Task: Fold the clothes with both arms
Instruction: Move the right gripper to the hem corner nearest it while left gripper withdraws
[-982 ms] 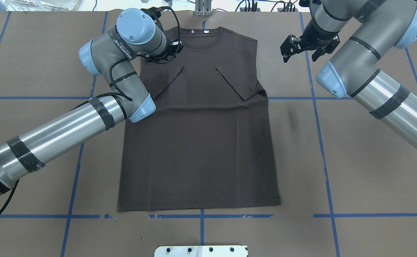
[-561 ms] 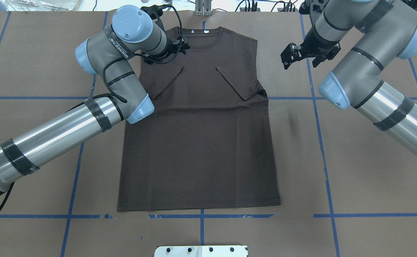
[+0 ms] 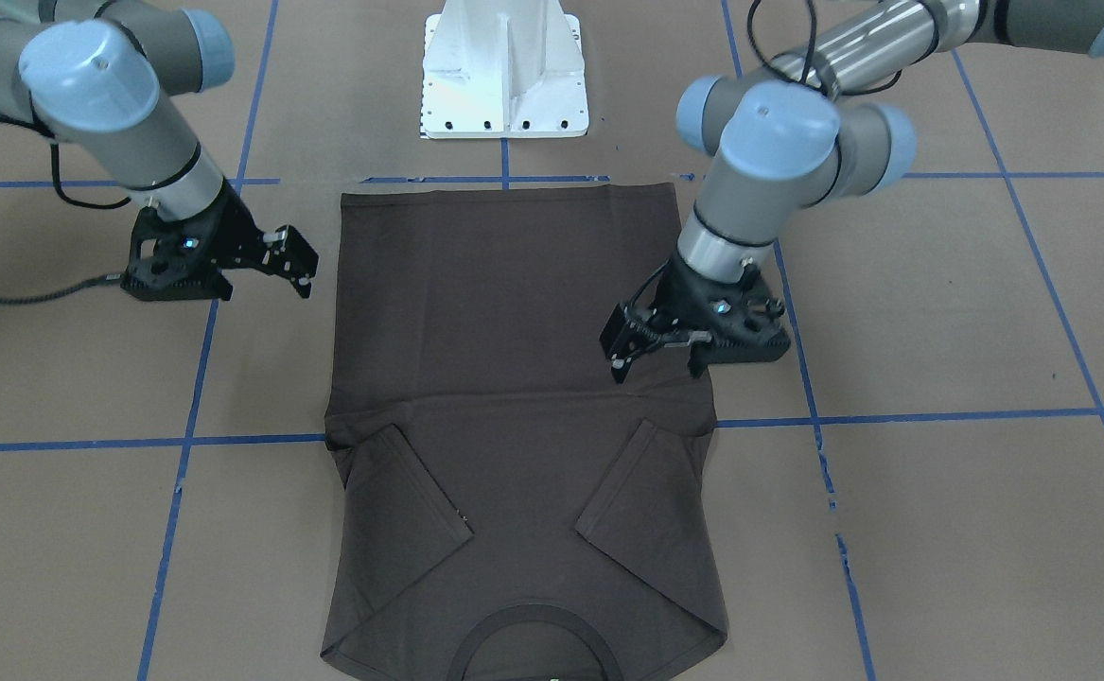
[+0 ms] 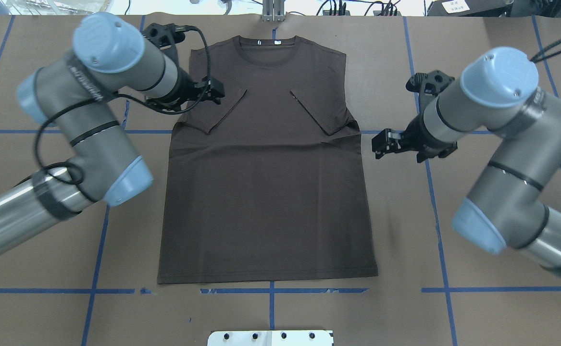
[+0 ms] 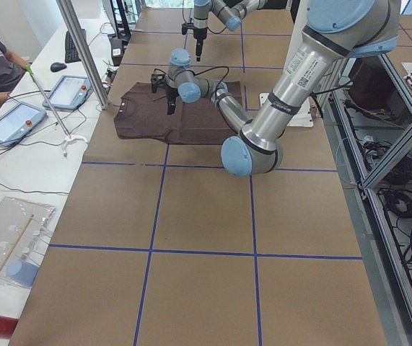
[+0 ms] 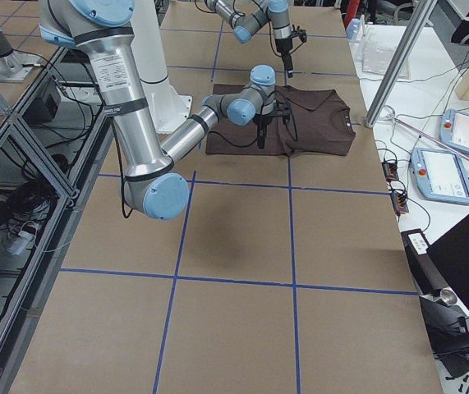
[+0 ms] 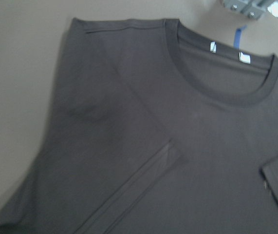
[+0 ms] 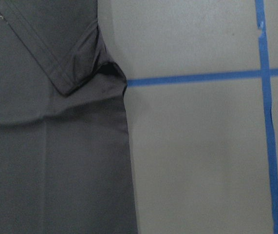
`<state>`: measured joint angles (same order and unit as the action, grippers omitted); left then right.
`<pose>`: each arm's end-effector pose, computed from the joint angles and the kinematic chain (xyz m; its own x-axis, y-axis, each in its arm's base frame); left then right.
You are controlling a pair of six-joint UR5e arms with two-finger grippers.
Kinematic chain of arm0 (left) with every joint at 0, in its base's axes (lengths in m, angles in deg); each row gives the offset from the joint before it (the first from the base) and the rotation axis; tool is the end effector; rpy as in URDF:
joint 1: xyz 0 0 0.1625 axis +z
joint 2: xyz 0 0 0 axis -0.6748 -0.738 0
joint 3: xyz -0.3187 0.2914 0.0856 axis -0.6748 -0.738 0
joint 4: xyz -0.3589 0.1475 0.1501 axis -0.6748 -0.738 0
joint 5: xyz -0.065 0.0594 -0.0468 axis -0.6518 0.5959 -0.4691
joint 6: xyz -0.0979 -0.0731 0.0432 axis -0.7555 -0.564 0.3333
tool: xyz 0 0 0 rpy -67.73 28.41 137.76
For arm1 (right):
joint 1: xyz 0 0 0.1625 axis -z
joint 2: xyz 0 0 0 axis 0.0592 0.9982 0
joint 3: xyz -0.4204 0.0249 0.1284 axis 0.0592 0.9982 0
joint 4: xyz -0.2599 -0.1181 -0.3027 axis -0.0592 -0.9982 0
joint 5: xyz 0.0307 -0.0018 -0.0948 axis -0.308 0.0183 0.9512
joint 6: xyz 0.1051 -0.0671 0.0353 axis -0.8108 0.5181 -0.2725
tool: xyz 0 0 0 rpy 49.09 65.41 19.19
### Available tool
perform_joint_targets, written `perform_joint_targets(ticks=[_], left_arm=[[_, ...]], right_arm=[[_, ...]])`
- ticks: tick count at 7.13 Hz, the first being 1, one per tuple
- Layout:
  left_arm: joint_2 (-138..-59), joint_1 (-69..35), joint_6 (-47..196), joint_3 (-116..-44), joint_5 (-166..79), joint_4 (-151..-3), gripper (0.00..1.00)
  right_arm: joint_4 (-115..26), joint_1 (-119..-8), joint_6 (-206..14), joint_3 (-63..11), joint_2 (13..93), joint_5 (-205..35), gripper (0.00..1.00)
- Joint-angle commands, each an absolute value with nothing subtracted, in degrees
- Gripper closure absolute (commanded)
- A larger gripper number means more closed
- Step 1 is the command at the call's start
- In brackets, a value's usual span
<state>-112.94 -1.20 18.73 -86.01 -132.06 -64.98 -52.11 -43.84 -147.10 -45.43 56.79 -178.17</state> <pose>0.4449 -0.5476 0.2521 0.5288 -0.0772 -0.8452 0.2871 0.9534 0.0926 -0.3942 -0.4362 0.3512 0.6343 0.0899 0.7679 -0.1134 0.9933 -0.0226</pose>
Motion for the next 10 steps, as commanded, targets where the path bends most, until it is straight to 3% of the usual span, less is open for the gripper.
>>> perform_joint_targets(ticks=[1, 3, 10], left_arm=[[-106.49, -0.98, 21.24, -97.7, -132.91, -59.68, 0.0], [-106.21, -0.89, 21.24, -97.88, -132.91, -59.77, 0.0], [-106.83, -0.28, 21.15, -97.71, -132.83, -59.77, 0.0]], right_arm=[[-46.94, -29.12, -162.22, -53.54, 65.38, -165.88, 0.0], [-46.2, -20.47, -165.88, -53.12, 65.84, -159.07, 0.0], [-42.07, -16.14, -166.76, -46.78, 64.88, -156.5, 0.0]])
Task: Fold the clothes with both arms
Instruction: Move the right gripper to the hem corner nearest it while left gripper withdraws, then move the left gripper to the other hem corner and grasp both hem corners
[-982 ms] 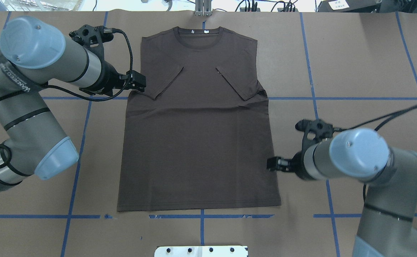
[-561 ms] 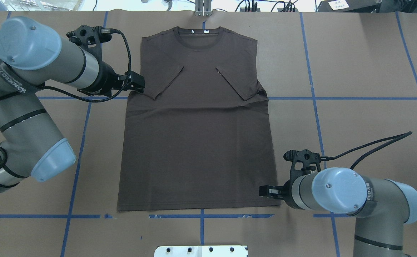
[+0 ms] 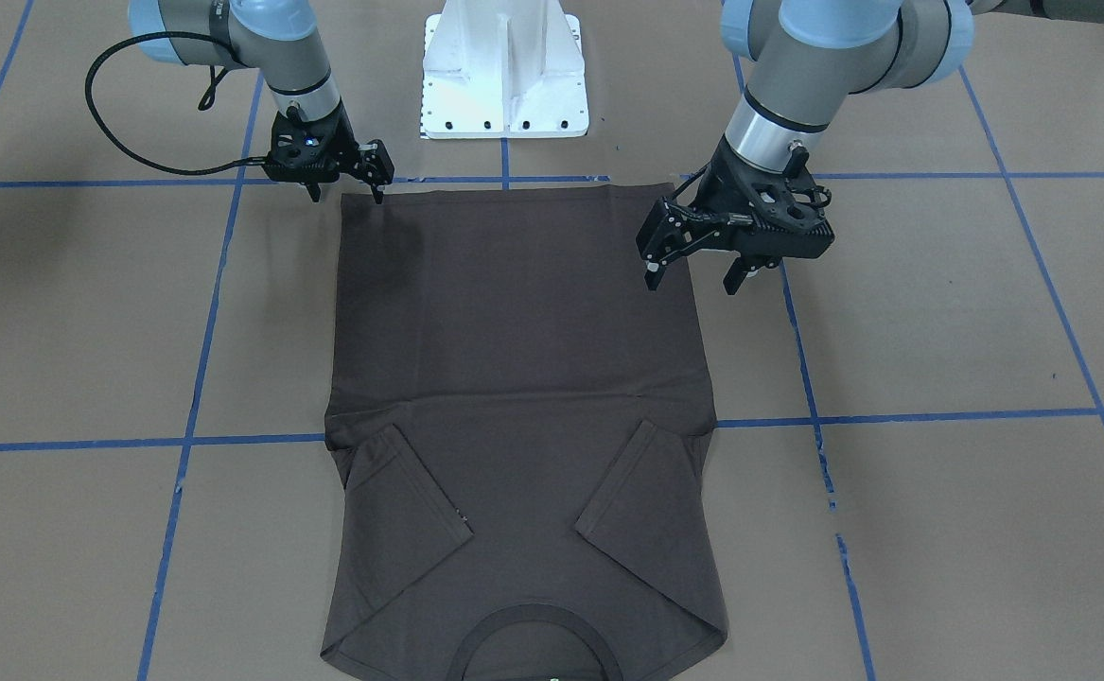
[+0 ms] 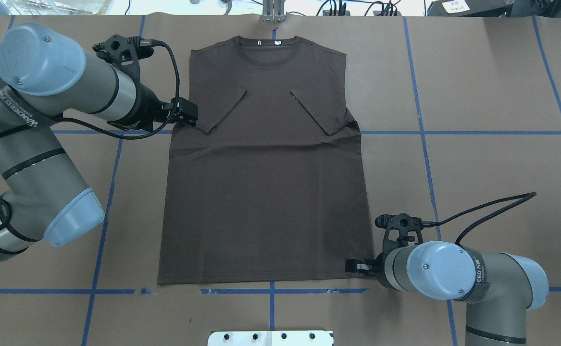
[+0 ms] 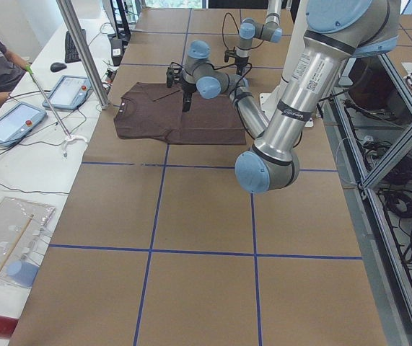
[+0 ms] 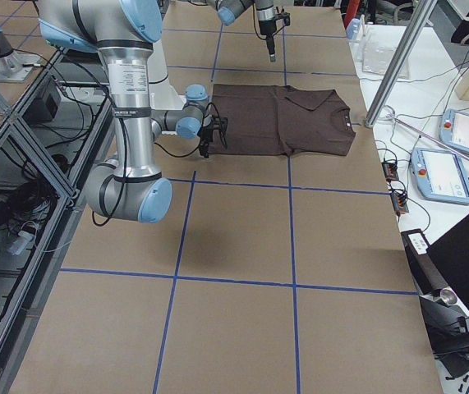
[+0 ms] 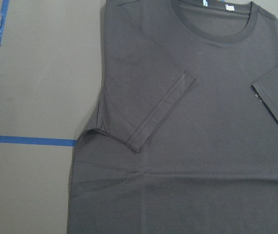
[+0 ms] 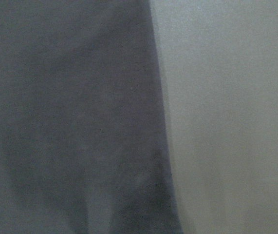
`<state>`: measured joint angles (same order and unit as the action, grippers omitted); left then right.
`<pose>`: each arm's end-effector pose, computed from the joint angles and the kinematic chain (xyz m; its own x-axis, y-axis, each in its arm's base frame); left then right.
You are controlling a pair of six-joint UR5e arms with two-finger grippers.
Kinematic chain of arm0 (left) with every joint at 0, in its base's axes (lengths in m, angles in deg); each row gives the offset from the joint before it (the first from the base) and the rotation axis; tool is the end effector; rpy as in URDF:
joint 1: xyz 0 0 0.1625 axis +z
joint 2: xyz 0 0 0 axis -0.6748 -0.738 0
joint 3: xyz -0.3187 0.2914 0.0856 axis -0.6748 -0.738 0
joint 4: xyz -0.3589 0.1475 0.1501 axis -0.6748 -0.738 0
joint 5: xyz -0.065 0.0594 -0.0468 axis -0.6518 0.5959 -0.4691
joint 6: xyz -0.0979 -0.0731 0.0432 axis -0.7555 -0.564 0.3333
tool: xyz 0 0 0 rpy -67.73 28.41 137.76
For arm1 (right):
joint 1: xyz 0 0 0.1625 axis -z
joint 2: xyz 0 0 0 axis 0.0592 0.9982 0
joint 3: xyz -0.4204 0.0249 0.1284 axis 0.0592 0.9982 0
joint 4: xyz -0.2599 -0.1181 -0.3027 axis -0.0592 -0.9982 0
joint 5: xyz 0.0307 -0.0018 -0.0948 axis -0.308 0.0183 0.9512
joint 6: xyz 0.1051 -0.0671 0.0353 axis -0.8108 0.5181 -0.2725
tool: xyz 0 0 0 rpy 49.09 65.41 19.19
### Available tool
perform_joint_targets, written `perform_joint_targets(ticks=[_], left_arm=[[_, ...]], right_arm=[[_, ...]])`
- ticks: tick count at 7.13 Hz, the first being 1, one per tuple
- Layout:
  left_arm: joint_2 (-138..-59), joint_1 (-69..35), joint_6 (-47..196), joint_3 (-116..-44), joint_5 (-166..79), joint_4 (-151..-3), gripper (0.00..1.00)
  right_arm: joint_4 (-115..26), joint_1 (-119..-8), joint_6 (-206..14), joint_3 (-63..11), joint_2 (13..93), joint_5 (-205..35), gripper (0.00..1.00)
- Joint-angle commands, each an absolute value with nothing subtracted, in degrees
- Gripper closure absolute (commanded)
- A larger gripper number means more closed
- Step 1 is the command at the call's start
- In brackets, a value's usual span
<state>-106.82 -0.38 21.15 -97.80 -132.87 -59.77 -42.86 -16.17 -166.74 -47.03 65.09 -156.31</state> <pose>0.4039 -0.4936 0.2468 0.5318 -0.0231 -0.8466 0.2409 0.9624 0.1251 -0.5162 -0.2438 0.4041 0.6719 0.1019 0.7336 -0.1340 0.9909 -0.0148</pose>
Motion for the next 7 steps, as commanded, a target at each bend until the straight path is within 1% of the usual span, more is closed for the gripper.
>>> perform_joint_targets(ticks=[1, 3, 5, 7], left_arm=[[-106.83, -0.36, 21.15, -97.8, -132.91, -59.86, 0.0], [-106.83, -0.28, 21.15, -97.8, -132.83, -59.86, 0.0], [-106.83, -0.28, 21.15, -97.71, -132.83, -59.94, 0.0], [-106.83, -0.28, 21.15, -97.54, -132.83, -60.03, 0.0]], right_arm=[[-42.16, -16.22, -166.76, -47.05, 64.96, -156.41, 0.0], [-42.33, -16.57, -166.85, -47.4, 65.75, -156.76, 0.02], [-42.42, -16.58, -166.85, -47.31, 65.84, -156.76, 0.09], [-42.42, -16.58, -166.85, -47.49, 65.93, -156.94, 0.28]])
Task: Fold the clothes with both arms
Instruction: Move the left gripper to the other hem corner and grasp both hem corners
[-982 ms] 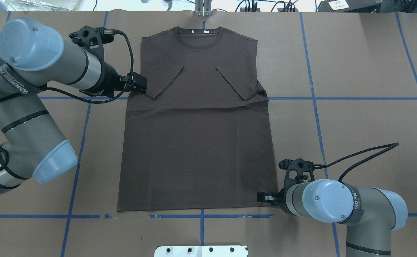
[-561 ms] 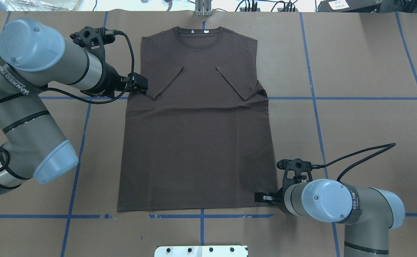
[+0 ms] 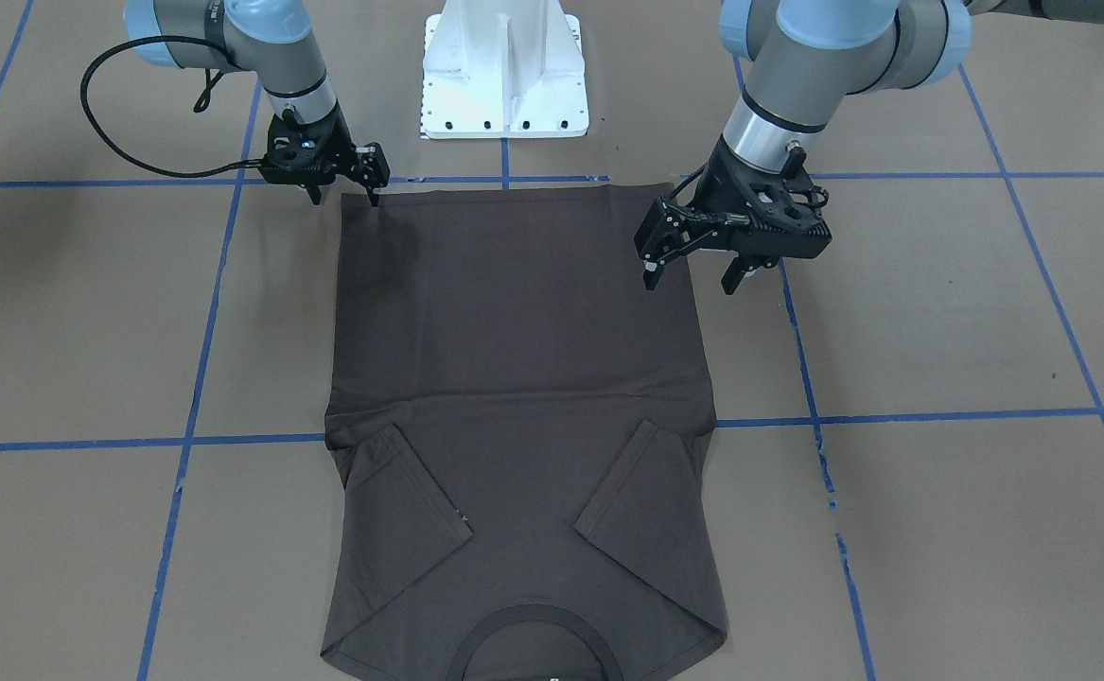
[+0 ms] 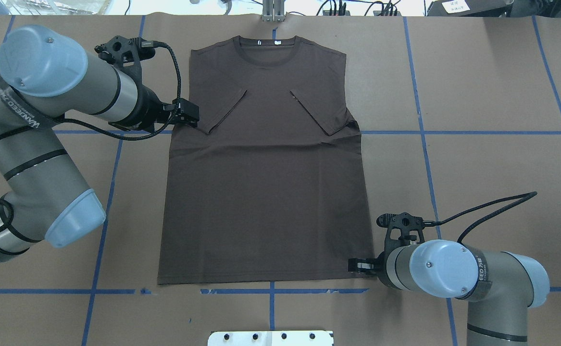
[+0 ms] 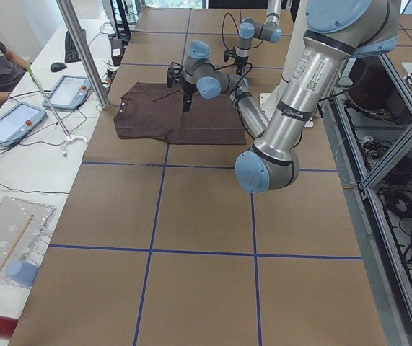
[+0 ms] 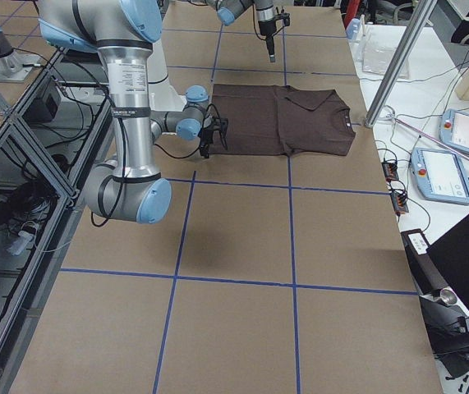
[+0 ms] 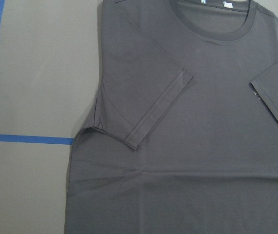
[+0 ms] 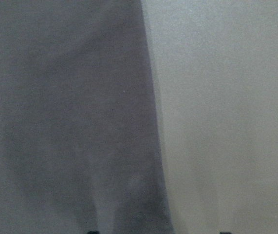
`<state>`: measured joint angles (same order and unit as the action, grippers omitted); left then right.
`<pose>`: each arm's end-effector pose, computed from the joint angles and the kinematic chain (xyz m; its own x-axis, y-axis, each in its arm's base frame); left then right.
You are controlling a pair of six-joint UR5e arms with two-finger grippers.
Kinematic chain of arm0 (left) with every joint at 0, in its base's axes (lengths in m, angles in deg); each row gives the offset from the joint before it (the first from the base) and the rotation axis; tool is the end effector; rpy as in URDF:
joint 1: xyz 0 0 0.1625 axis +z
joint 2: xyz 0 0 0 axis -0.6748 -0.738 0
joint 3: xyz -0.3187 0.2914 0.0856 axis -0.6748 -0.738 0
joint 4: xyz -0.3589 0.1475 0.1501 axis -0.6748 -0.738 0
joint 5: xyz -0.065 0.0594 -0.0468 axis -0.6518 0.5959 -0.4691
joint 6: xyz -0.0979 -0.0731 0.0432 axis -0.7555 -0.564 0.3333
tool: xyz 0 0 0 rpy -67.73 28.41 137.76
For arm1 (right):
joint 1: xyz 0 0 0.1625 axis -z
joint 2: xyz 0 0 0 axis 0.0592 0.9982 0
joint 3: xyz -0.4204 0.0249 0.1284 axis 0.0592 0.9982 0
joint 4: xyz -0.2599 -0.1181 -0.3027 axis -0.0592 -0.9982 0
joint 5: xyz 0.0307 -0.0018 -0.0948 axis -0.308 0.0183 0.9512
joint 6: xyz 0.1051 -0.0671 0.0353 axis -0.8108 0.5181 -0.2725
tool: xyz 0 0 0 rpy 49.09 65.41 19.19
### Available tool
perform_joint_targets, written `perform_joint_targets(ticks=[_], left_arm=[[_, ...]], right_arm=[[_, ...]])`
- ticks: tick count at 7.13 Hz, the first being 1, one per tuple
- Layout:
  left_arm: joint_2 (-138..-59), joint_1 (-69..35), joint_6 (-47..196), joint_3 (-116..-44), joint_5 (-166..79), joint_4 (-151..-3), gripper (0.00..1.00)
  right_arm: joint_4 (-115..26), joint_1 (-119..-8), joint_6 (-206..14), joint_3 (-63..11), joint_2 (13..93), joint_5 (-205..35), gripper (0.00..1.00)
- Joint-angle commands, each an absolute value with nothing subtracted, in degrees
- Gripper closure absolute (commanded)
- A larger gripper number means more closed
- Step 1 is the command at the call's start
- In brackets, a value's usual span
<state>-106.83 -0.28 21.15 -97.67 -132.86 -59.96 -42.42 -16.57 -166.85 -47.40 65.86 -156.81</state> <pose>0.4053 -0.4934 0.2472 0.5311 -0.0215 -0.8470 0.2395 0.9627 0.1258 -0.5103 -0.2453 0.4070 0.6701 0.1083 0.7343 -0.1359 0.9905 -0.0221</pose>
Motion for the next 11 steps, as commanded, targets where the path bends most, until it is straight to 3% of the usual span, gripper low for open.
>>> perform_joint_targets(ticks=[1, 2, 3, 6, 7, 10, 11], left_arm=[[-106.74, -0.28, 21.15, -97.45, -132.91, -60.21, 0.0], [-106.83, -0.28, 21.15, -97.45, -132.91, -60.21, 0.0], [-106.83, -0.28, 21.15, -97.36, -132.91, -60.21, 0.0], [-106.83, -0.19, 21.15, -97.27, -132.91, -60.21, 0.0], [-106.83, -0.02, 21.15, -97.19, -132.83, -60.21, 0.0], [-105.17, 4.35, 14.53, -97.45, -132.65, -60.38, 0.0], [-102.98, 7.25, 7.34, -100.5, -132.3, -60.91, 0.0]], right_arm=[[-42.6, -16.58, -166.85, -47.84, 65.93, -157.46, 0.43], [-42.68, -16.58, -166.85, -48.02, 65.93, -157.55, 0.64], [-42.69, -16.58, -166.85, -48.02, 65.93, -157.56, 0.75], [-42.69, -16.66, -166.85, -48.19, 66.19, -157.64, 0.95], [-42.77, -16.75, -166.85, -48.63, 66.28, -157.73, 1.0], [-42.6, -17.1, -168.16, -52.56, 68.12, -156.94, 1.0], [-42.51, -17.71, -169.21, -53.63, 68.04, -157.29, 1.0]])
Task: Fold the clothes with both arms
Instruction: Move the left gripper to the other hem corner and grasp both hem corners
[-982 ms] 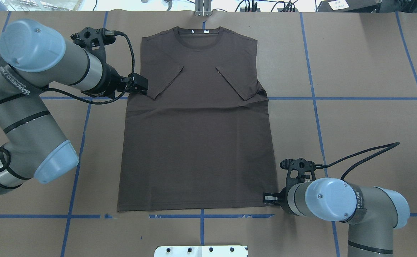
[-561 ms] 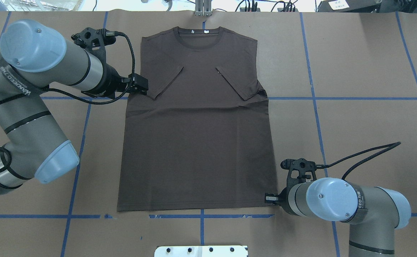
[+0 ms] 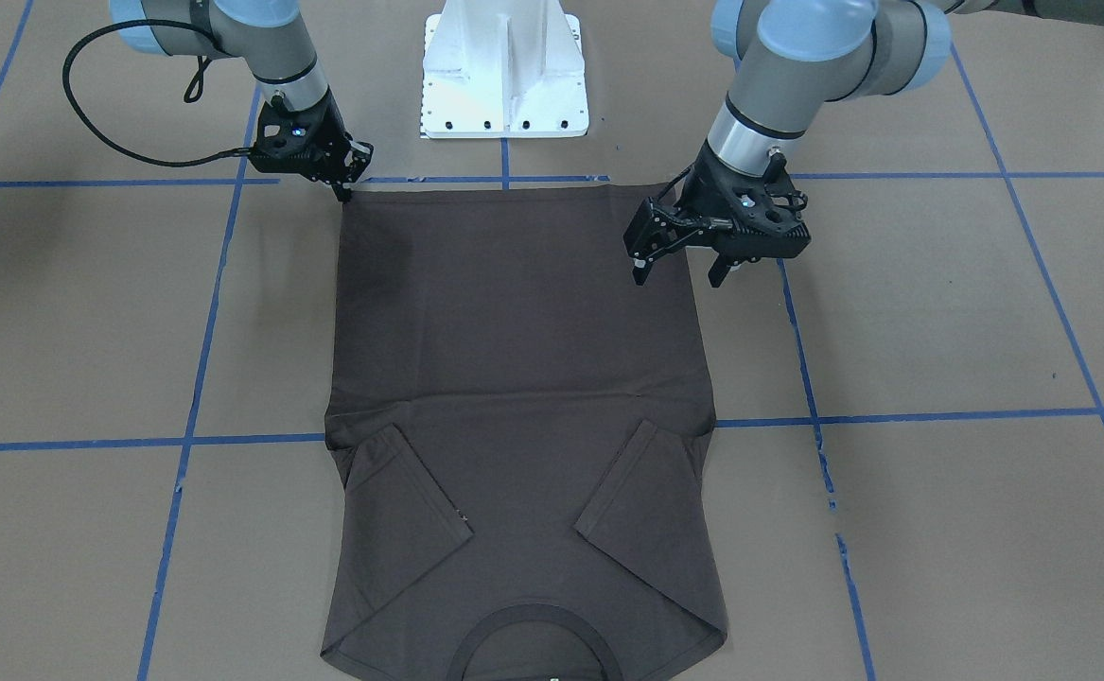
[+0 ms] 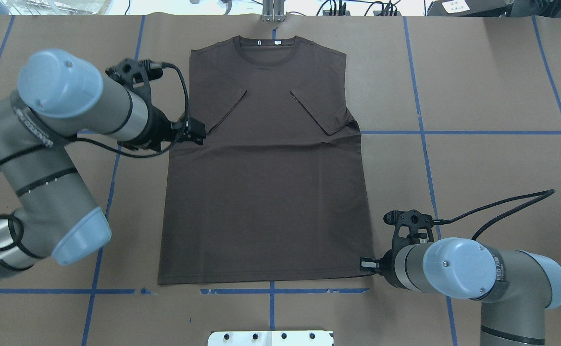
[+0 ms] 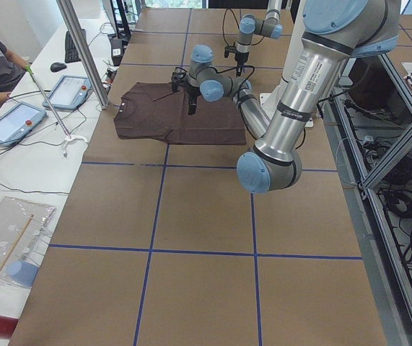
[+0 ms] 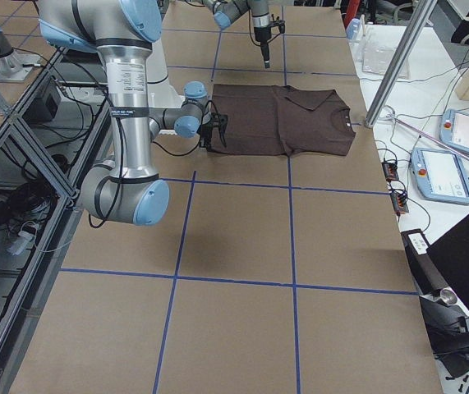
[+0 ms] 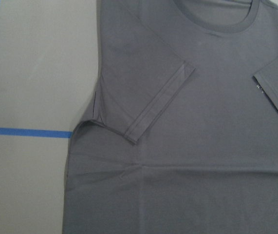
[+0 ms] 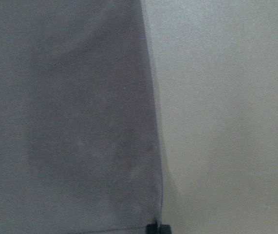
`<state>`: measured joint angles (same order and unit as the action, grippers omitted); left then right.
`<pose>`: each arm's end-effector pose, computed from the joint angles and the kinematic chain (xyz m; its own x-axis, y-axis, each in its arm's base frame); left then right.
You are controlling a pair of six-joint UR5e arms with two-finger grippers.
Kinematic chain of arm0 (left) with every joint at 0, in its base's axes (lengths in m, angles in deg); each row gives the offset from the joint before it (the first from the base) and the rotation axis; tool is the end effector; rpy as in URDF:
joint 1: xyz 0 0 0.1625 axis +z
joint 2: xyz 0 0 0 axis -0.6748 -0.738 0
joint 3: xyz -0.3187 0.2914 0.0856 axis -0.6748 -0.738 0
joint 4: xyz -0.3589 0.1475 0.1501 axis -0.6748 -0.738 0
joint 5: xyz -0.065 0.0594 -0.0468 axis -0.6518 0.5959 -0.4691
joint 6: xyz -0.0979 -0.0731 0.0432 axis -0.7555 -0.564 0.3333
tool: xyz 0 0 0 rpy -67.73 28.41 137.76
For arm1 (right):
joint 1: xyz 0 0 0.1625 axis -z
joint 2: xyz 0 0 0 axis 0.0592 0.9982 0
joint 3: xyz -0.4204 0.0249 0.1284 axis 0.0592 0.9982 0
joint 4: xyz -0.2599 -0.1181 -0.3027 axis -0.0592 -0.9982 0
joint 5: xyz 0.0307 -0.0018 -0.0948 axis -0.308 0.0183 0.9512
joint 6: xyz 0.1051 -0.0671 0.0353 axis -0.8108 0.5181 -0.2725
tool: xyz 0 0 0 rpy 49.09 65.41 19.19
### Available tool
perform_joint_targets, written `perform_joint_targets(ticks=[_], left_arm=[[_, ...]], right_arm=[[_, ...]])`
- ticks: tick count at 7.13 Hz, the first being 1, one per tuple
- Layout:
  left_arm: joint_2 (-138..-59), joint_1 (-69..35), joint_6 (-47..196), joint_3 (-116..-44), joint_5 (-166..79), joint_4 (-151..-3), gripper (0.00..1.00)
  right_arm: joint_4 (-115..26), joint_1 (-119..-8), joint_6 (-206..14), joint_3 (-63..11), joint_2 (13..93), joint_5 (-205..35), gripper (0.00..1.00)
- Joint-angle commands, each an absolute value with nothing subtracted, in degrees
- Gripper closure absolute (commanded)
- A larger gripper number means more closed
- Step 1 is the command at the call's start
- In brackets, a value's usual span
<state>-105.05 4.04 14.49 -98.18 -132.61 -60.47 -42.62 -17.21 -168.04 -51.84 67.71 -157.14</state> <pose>0.4366 -0.4585 0.2617 0.5182 -0.1022 -0.8492 0.2300 0.9729 0.0233 -0.4850 -0.2447 0.3868 0.6353 0.1288 0.7615 -0.1550 0.9872 -0.0377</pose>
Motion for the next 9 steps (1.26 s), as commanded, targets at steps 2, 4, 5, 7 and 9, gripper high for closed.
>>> perform_joint_targets(ticks=[2, 4, 5, 7, 9], left_arm=[[-96.58, 16.21, -4.47, -108.22, -126.62, -60.39, 0.0], [-91.39, 21.85, -10.03, -108.79, -119.94, -60.3, 0.04], [-89.45, 24.31, -13.01, -108.53, -119.3, -60.3, 0.03], [-88.9, 28.62, -15.92, -106.43, -116.04, -60.12, 0.03], [-88.9, 29.16, -16.11, -104.66, -116.04, -60.03, 0.03]], right_arm=[[-42.16, -18.07, -169.22, -53.64, 67.78, -157.56, 1.0], [-42.07, -18.07, -169.22, -53.47, 67.6, -157.38, 1.0], [-42.07, -18.07, -169.22, -53.38, 67.51, -157.38, 1.0], [-42.07, -18.16, -169.22, -53.55, 67.34, -157.47, 1.0], [-42.07, -18.33, -169.22, -53.55, 67.42, -157.56, 1.0]])
